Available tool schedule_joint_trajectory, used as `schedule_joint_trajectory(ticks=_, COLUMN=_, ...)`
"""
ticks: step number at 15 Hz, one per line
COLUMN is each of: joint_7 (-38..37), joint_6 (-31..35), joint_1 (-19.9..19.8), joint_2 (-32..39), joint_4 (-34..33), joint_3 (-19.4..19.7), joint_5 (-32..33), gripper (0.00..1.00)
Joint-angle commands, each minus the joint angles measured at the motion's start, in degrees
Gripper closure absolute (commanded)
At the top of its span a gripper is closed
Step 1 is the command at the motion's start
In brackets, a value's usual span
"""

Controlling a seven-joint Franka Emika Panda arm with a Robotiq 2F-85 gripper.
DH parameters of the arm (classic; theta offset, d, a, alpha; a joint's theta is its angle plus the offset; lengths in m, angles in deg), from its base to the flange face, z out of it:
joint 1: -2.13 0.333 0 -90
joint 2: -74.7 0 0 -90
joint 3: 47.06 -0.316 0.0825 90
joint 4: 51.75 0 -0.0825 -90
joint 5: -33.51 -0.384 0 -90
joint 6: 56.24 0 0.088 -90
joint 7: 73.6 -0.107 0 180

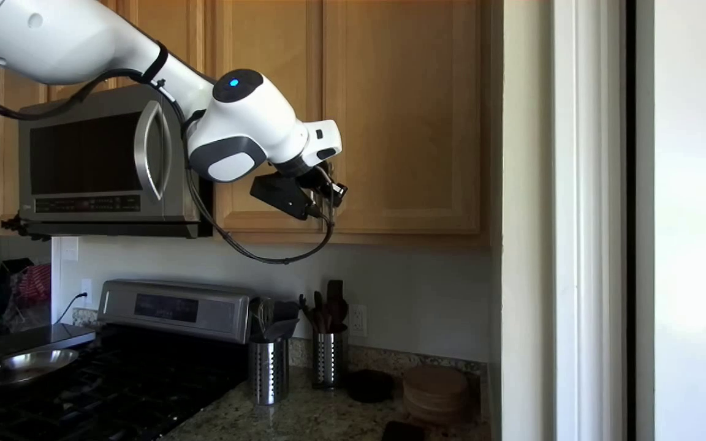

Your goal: Close the top right cabinet door

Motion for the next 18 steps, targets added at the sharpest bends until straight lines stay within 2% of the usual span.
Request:
schedule_joint_trajectory(ticks=1, joint_7=3.91, joint_6=0.38, joint_1=3.50, joint_2=2.17, joint_4=-3.05, joint_3=0.64, joint_5=-5.34, gripper=0.95)
schedule_joint_trajectory(ticks=2, joint_7=3.87, joint_6=0.57, joint_1=3.09, joint_2=2.70, joint_4=-3.29, joint_3=0.25, joint_5=-5.40, gripper=0.95)
schedule_joint_trajectory(ticks=5, joint_7=-1.58, joint_6=1.64, joint_1=-0.61, joint_2=4.56, joint_4=-0.88, joint_3=-1.33, joint_5=1.10, gripper=0.93)
schedule_joint_trajectory(ticks=6, joint_7=-3.65, joint_6=1.53, joint_1=-1.70, joint_2=4.75, joint_4=0.23, joint_3=-1.78, joint_5=4.00, gripper=0.69)
schedule_joint_trajectory(ticks=8, joint_7=-9.27, joint_6=1.79, joint_1=-4.64, joint_2=3.32, joint_4=4.58, joint_3=-2.87, joint_5=13.61, gripper=0.66)
schedule_joint_trajectory(ticks=11, joint_7=-16.51, joint_6=-1.92, joint_1=-13.52, joint_2=1.42, joint_4=10.89, joint_3=-6.23, joint_5=29.37, gripper=0.48)
schedule_joint_trajectory(ticks=12, joint_7=-18.69, joint_6=-3.79, joint_1=-17.45, joint_2=1.08, joint_4=12.27, joint_3=-7.86, joint_5=34.31, gripper=0.40)
schedule_joint_trajectory(ticks=13, joint_7=-20.74, joint_6=-5.93, joint_1=-19.74, joint_2=0.42, joint_4=13.69, joint_3=-8.28, joint_5=38.94, gripper=0.35)
schedule_joint_trajectory(ticks=14, joint_7=-23.49, joint_6=-9.09, joint_1=-23.52, joint_2=-0.42, joint_4=14.81, joint_3=-10.31, joint_5=43.96, gripper=0.27)
schedule_joint_trajectory(ticks=15, joint_7=-26.61, joint_6=-13.21, joint_1=-25.60, joint_2=-1.75, joint_4=15.71, joint_3=-11.14, joint_5=48.87, gripper=0.22)
schedule_joint_trajectory(ticks=16, joint_7=-29.68, joint_6=-18.21, joint_1=-25.91, joint_2=-3.74, joint_4=16.32, joint_3=-11.06, joint_5=53.17, gripper=0.14)
schedule_joint_trajectory(ticks=18, joint_7=-31.35, joint_6=-26.96, joint_1=-27.59, joint_2=-6.37, joint_4=16.43, joint_3=-12.98, joint_5=55.69, gripper=0.03)
